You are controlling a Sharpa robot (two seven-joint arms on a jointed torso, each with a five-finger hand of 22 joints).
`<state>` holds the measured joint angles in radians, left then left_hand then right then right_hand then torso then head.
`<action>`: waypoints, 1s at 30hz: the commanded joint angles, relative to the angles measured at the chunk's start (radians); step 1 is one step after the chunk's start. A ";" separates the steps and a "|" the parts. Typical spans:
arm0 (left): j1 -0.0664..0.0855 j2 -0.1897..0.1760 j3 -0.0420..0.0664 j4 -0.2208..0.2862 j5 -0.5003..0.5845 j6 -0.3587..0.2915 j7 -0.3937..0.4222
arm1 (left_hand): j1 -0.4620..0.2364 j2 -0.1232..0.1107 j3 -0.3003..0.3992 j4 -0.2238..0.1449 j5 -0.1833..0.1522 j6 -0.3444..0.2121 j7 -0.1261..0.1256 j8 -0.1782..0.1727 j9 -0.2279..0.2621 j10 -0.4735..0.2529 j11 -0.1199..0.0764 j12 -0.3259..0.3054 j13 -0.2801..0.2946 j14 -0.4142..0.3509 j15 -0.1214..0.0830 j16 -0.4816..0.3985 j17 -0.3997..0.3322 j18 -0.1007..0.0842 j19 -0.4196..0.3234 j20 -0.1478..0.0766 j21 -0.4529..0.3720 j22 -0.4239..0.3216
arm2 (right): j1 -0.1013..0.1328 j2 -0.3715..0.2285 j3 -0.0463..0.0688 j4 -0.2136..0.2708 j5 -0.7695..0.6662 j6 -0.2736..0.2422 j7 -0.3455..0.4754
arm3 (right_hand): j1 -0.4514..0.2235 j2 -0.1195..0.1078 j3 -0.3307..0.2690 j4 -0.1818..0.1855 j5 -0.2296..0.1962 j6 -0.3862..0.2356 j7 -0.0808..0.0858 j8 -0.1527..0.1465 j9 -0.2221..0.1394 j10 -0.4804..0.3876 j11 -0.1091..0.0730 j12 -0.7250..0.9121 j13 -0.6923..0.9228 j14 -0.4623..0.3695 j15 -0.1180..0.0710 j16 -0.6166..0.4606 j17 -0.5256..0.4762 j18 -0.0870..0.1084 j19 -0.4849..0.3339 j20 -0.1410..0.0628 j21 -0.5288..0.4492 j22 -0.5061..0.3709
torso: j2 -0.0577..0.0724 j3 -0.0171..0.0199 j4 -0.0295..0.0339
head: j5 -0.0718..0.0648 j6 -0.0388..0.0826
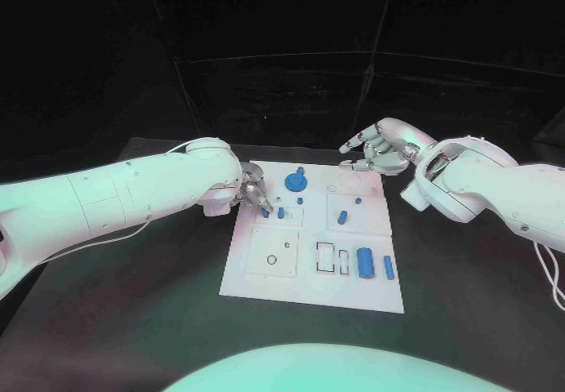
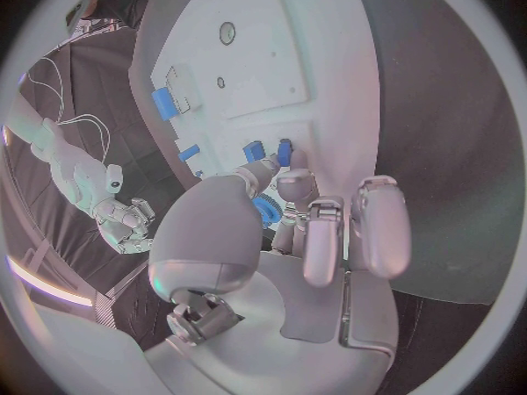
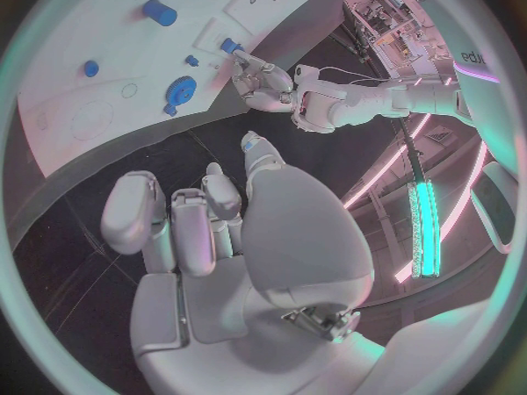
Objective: Assemble the parts on the task board
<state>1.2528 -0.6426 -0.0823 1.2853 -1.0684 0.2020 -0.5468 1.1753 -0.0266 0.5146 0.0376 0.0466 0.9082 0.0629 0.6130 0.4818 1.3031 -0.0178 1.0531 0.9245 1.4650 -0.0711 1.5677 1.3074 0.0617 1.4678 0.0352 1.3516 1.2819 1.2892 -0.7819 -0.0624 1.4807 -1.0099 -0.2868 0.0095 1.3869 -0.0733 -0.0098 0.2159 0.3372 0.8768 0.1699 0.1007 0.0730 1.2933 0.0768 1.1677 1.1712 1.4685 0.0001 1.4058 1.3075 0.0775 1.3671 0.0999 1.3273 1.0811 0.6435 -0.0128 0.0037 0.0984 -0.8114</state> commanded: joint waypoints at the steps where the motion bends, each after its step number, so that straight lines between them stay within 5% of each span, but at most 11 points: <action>1: -0.002 0.009 -0.002 -0.010 -0.004 0.040 -0.018 | -0.013 0.003 0.089 -0.080 0.001 -0.002 -0.008 0.002 0.001 0.001 -0.002 -0.005 -0.002 0.106 -0.008 0.003 0.263 0.002 0.014 -0.007 -0.002 0.002 | 0.002 0.001 0.001 0.001 0.004 0.003 0.008 | 0.002 0.007 -0.006 -0.001 0.006 -0.005 -0.004 0.005 0.000 -0.008 -0.002 -0.003 -0.001 0.045 -0.006 -0.004 0.004 0.016 -0.008 -0.001 -0.003 -0.001 | 0.000 -0.0006 -0.0009 | 0.000 0.000; 7: -0.002 0.018 -0.002 -0.025 -0.004 0.047 -0.029 | -0.023 -0.002 0.081 -0.074 0.001 -0.001 -0.011 0.006 0.003 0.002 -0.004 -0.004 -0.001 0.106 -0.009 0.003 0.263 0.001 0.015 -0.008 0.000 0.006 | 0.002 0.002 0.001 0.002 0.005 0.003 0.009 | 0.001 0.007 -0.007 0.000 0.005 -0.005 -0.004 0.005 0.000 -0.009 -0.002 -0.003 -0.002 0.044 -0.006 -0.005 0.003 0.016 -0.008 -0.001 -0.003 0.000 | -0.001 -0.0004 -0.0005 | -0.002 -0.002; 17: -0.002 0.021 -0.003 -0.033 -0.004 0.044 -0.043 | -0.070 -0.041 0.030 -0.054 0.002 0.011 -0.018 0.014 0.006 0.003 -0.010 0.000 0.000 0.106 -0.015 0.003 0.263 -0.001 0.019 -0.012 0.009 0.018 | 0.002 0.002 0.001 0.001 0.006 0.002 0.009 | 0.001 0.007 -0.008 0.000 0.004 -0.005 -0.004 0.005 0.000 -0.009 -0.001 -0.004 -0.003 0.044 -0.006 -0.005 0.002 0.016 -0.009 -0.001 -0.004 -0.002 | -0.001 -0.0011 0.0005 | -0.002 -0.002; 30: -0.002 0.014 -0.003 -0.035 -0.004 -0.001 -0.051 | -0.168 -0.080 -0.094 0.016 0.002 0.027 -0.018 0.029 0.011 0.001 -0.010 0.002 -0.003 0.106 -0.018 0.003 0.263 -0.002 0.021 -0.016 0.011 0.023 | 0.002 0.002 0.001 -0.001 0.008 -0.002 0.011 | -0.007 0.007 -0.015 0.007 0.003 -0.008 -0.003 0.004 -0.001 -0.012 -0.001 -0.007 -0.006 0.044 -0.005 -0.008 -0.001 0.017 -0.010 -0.001 -0.007 -0.006 | -0.001 -0.0017 0.0005 | -0.002 -0.002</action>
<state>1.2516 -0.6270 -0.0841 1.2515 -1.0668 0.2178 -0.5797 1.0155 -0.1056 0.4278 0.0491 0.0472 0.9278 0.0428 0.6392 0.4914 1.3099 -0.0252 1.0531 0.9223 1.4688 -0.0822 1.5677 1.3074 0.0616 1.4640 0.0249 1.3562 1.3043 1.2892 -0.7809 -0.0624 1.4798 -1.0066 -0.2872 0.0109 1.3867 -0.0731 -0.0178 0.2238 0.3372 0.8734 0.1665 0.1007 0.0730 1.2858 0.0768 1.1677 1.1671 1.4685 0.0001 1.4023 1.3073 0.0775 1.3635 0.0963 1.3236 1.0763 0.6425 -0.0141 0.0040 0.0962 -0.8136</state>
